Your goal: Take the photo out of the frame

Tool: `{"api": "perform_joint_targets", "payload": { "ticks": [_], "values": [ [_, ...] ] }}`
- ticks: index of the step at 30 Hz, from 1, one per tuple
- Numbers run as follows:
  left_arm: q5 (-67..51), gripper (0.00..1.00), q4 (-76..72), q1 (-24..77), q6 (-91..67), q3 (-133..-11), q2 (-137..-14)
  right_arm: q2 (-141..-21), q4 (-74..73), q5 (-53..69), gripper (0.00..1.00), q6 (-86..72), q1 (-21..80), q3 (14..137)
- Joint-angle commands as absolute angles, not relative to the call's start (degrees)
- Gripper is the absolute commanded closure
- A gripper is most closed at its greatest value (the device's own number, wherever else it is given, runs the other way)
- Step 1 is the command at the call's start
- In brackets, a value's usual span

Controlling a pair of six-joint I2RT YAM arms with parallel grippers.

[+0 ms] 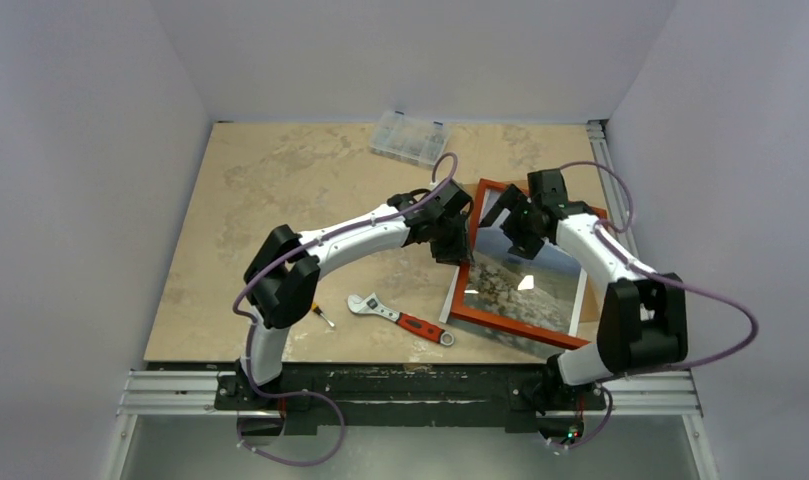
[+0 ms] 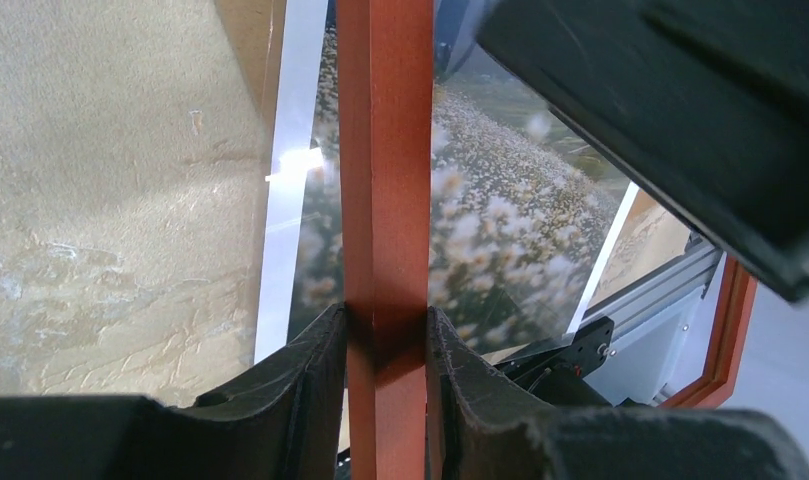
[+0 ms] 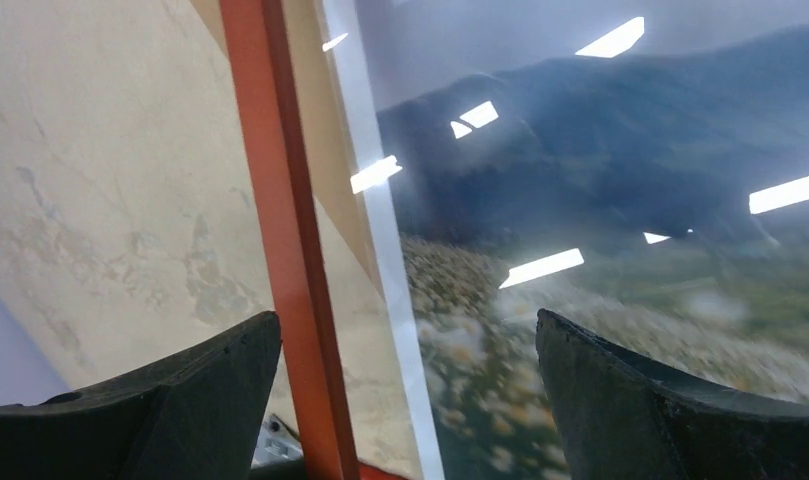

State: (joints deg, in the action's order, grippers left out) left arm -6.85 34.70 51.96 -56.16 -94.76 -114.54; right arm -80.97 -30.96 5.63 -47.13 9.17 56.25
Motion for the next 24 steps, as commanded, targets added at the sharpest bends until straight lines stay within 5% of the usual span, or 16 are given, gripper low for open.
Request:
{"api": "perform_joint_targets", "payload": {
  "ticks": [1,12,20,24],
  "values": [
    [-11.26,1.0,28.4,51.21,-55.74,-94.54,-114.37,-87.42,-19.3,17.46,0.05,-44.91,8.9,60.15],
    [-12.76,1.0,25.86,50.71,-54.41,-92.46,-115.07,-100.29,-8.94,26.5,0.38,-43.83,8.88,62.14],
    [-14.36,1.0,25.04,49.82,-54.48,-91.37,-115.43,-99.15,-10.21,26.29,1.0,-43.59,8.9,64.07],
    [-15.64,0.73,22.95,48.74,-54.33,-88.94,-114.34,-96.59,-11.42,25.08,1.0,-44.28,8.93,64.32]
  ]
}}
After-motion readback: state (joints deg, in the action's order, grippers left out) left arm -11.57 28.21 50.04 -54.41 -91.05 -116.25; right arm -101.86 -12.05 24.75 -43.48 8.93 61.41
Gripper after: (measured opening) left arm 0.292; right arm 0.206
